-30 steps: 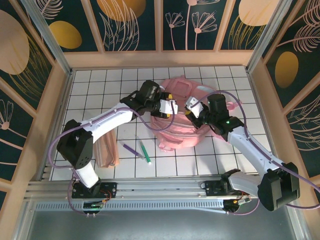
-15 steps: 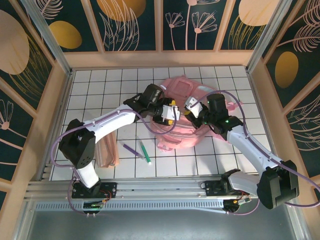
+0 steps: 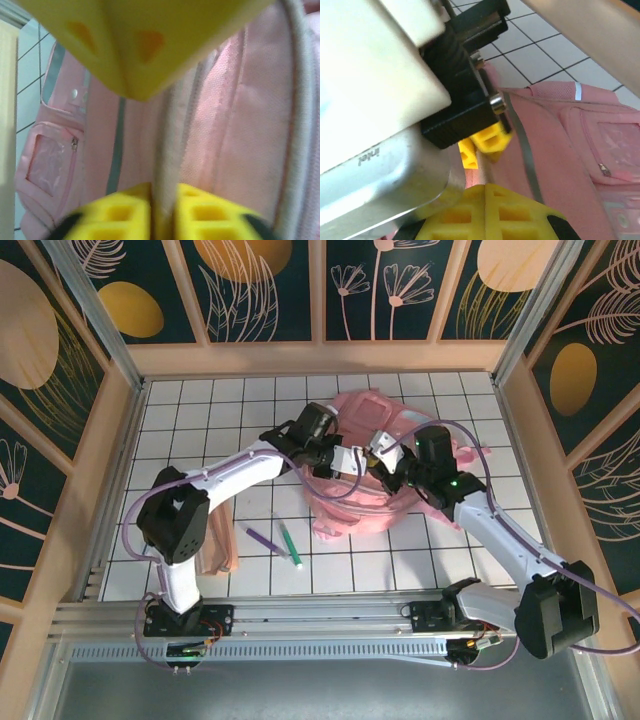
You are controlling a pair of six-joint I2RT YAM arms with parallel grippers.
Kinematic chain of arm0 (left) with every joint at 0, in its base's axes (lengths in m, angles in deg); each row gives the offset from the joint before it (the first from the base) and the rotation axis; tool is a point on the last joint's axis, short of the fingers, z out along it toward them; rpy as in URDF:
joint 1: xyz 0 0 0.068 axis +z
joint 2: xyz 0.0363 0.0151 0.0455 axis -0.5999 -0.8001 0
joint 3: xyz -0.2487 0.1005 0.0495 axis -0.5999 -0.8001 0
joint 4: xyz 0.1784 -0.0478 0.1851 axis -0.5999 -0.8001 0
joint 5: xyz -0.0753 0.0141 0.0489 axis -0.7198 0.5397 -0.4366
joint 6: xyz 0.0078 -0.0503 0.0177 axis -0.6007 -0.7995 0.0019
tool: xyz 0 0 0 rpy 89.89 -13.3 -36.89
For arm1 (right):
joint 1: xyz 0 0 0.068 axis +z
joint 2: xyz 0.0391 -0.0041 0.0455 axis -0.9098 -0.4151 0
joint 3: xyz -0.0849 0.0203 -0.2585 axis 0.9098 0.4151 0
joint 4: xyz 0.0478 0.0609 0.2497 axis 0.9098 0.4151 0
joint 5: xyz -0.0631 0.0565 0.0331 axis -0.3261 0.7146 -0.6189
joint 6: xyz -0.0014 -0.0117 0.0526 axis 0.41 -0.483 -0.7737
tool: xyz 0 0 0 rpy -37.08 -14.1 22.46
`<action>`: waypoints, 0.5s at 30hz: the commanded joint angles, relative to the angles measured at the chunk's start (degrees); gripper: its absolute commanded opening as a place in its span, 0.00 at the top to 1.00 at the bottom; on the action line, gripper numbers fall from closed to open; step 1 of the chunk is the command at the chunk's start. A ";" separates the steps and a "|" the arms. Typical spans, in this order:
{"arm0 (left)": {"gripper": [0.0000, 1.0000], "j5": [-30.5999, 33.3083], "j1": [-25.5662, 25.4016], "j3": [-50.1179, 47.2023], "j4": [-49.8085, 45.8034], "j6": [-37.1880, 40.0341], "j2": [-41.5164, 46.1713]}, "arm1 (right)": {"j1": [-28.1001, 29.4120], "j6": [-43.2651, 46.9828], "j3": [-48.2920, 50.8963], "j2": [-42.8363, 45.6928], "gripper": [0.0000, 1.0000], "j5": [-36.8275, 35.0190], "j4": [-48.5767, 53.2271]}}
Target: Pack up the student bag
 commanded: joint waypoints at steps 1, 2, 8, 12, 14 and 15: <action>1.00 0.97 -0.03 3.52 -2.12 3.14 -1.62 | 1.66 -13.24 0.70 3.60 0.89 -3.97 -12.20; 1.00 1.74 0.08 2.89 -1.13 2.53 -1.11 | 1.68 -18.75 1.17 4.19 0.79 -7.19 -12.34; 1.00 1.91 2.14 -3.21 6.82 -2.17 3.34 | -0.55 -46.10 1.79 6.81 0.48 -26.90 3.25; 1.00 -1.03 2.51 -4.63 7.30 -2.65 4.41 | -10.84 -55.11 -1.13 4.84 0.33 -19.20 16.65; 1.00 -3.23 2.84 -4.58 7.28 -3.76 4.21 | -16.66 -53.08 -1.43 2.55 0.35 -13.13 18.95; 1.00 -4.40 3.00 -4.10 6.82 -4.45 4.01 | -19.62 -50.78 -1.08 1.42 0.36 -8.46 18.78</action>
